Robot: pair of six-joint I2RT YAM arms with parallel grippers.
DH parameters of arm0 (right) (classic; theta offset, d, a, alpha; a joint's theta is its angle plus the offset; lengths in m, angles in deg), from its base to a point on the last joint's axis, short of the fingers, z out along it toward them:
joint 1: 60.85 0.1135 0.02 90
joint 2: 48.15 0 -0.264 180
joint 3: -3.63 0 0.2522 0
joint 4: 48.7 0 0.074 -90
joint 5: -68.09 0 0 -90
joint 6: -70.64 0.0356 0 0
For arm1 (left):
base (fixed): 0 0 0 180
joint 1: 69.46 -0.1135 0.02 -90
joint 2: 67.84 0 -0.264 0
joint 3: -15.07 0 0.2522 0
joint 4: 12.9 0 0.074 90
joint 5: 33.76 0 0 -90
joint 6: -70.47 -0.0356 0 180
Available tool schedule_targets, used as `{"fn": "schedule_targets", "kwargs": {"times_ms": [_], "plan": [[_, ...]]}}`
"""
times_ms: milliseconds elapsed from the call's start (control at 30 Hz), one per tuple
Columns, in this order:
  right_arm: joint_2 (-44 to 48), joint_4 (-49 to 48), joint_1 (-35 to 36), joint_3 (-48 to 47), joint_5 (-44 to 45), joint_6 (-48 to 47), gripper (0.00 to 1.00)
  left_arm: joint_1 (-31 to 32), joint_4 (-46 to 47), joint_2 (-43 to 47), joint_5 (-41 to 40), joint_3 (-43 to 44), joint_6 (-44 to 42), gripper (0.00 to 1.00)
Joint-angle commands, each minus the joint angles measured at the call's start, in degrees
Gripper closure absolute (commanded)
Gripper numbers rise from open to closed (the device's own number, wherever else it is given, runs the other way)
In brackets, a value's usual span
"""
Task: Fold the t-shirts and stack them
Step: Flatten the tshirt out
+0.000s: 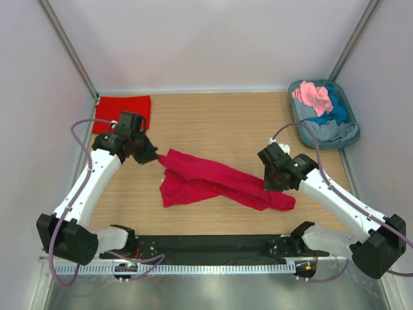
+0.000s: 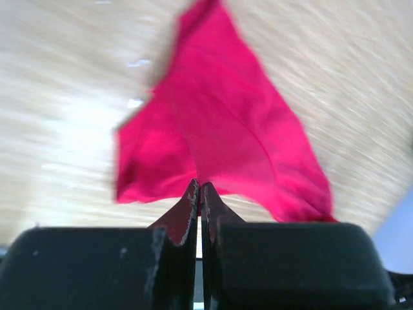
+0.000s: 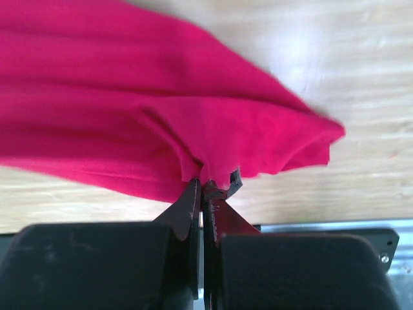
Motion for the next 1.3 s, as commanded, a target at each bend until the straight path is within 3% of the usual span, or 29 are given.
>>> {"fn": "schedule_targets", "kwargs": {"times_ms": [0,100,233,367,500,600,667,767,833,867,967,1067,1267], "plan": [[-1.08,-2.06,0.24,3.39,-2.46,-0.38,0.98,-4.78,-6.48,4.85,-10.51,-1.94,-2.52,1.0],[-1.79,2.86,-0.02,1.55,-0.15,-0.04,0.9,-7.87,-9.03,5.3,-12.55,-0.55,-2.7,1.0],[-2.05,9.99,-2.56,-1.96,3.71,4.8,0.9,-8.32,-11.06,4.16,-14.3,1.04,-1.13,1.0],[-4.68,6.06,-4.94,-3.63,4.6,0.5,0.89,-8.32,-8.52,2.93,-10.89,-1.59,0.81,1.0],[-7.67,3.58,-7.04,-6.18,7.13,-4.68,0.75,-8.23,-6.5,1.61,-9.91,-4.05,1.17,1.0],[-9.44,3.84,-9.51,-6.72,6.44,-5.83,0.76,-8.23,-5.09,0.38,-9.56,-4.93,0.2,1.0],[-9.09,3.06,-9.95,-6.19,5.39,-6.28,0.83,-8.23,-4.74,-0.33,-9.04,-5.02,0.02,1.0],[-7.6,0.94,-10.13,-6.63,-0.84,-5.06,0.81,-8.32,-3.33,-1.56,-8.07,-5.2,0.11,1.0],[-7.86,1.9,-11.09,-8.55,-6.79,-1.38,0.74,-8.32,-2.1,-1.82,-7.1,-5.63,0.29,1.0],[-8.38,2.26,-11.53,-9.26,-8.83,4.3,0.63,-8.32,-1.31,-1.91,-6.67,-5.9,0.37,1.0],[-9.18,4.62,-11.8,-11.89,-10.62,18.61,0.47,-8.32,-0.17,-1.82,-5.52,-6.87,0.37,1.0],[-10.31,11.82,-12.94,-16.55,-8.17,34.34,0.41,-8.32,0.27,-1.91,-4.03,-7.13,0.02,1.0],[-11.28,17.63,-14.17,-22.79,-5.34,52.76,0.41,-8.23,0.98,-0.68,-2.09,-7.57,-0.5,1.0]]}}
